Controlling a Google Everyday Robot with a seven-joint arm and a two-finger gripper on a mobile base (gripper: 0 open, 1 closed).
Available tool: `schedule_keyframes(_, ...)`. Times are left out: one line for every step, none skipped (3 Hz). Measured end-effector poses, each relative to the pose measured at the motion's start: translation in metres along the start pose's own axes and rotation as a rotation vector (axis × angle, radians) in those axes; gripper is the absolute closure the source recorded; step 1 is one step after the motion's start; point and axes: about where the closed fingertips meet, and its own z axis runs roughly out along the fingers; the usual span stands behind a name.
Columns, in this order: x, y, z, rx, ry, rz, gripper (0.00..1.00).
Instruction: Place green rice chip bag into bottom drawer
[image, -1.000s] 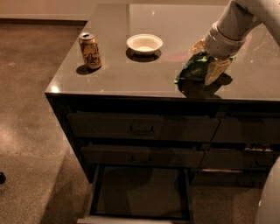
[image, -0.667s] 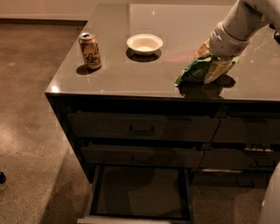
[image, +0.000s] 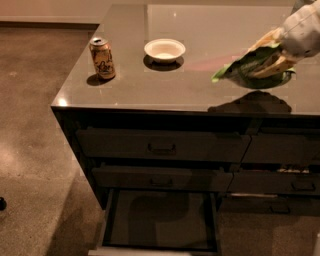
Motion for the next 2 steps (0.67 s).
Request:
schedule_keyframes(-0.02, 0.008, -0.071, 0.15, -0.18, 0.106, 1.0)
schedule_keyframes(-0.031, 0.028, -0.137, 0.275, -0.322, 0.253, 1.0)
